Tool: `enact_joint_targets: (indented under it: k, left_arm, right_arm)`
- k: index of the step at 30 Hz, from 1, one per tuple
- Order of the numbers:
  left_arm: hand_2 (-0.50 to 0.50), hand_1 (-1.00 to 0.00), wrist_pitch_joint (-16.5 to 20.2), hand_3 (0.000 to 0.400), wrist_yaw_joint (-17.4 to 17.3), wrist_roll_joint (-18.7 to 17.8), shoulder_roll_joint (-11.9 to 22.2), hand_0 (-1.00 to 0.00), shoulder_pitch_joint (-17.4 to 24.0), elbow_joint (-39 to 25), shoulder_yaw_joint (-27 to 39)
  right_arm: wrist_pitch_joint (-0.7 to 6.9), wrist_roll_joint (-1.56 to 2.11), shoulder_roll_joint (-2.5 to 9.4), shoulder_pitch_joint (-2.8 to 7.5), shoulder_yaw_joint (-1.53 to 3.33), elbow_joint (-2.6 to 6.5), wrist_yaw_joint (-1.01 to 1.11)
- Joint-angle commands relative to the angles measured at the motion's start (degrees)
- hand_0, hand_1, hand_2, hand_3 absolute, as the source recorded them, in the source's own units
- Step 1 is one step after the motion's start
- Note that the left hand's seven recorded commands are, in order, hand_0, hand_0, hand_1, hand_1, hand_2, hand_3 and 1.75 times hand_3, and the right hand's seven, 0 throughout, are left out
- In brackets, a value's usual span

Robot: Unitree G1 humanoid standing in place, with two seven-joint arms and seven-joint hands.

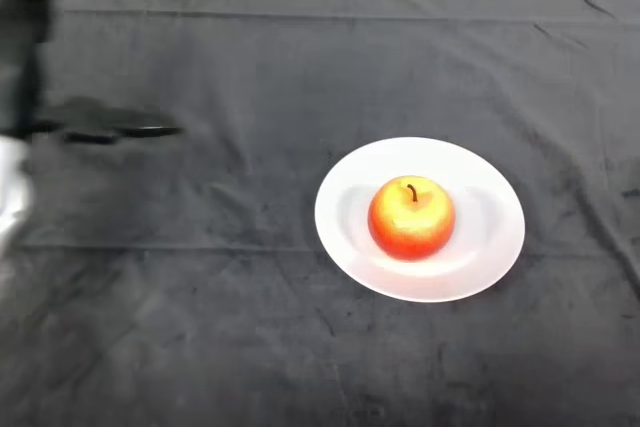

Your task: Move the apple to the plate

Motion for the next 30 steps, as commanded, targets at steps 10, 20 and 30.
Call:
enact_joint_targets:
  k: [10, 20, 30]
  left_arm:
    - [0.00, 0.00, -3.9, 0.000, -5.0, -10.4, 11.3, 0.00, 10.7, 1.6, 18.4]
    - [0.00, 0.00, -6.0, 0.000, -9.0, -16.6, 14.6, 0.00, 16.6, 11.3, 32.6]
    - [0.00, 0.00, -6.8, 0.000, -5.9, -15.3, 14.4, 0.00, 13.4, 18.2, 37.6]
  right_arm:
    - [-0.08, 1.51, -1.78, -2.22, -0.78, -1.12, -0.23]
    - [-0.06, 1.52, -1.86, -2.28, -0.81, -0.96, -0.18]
    - [-0.04, 1.54, -1.96, -2.37, -0.86, -0.72, -0.10]
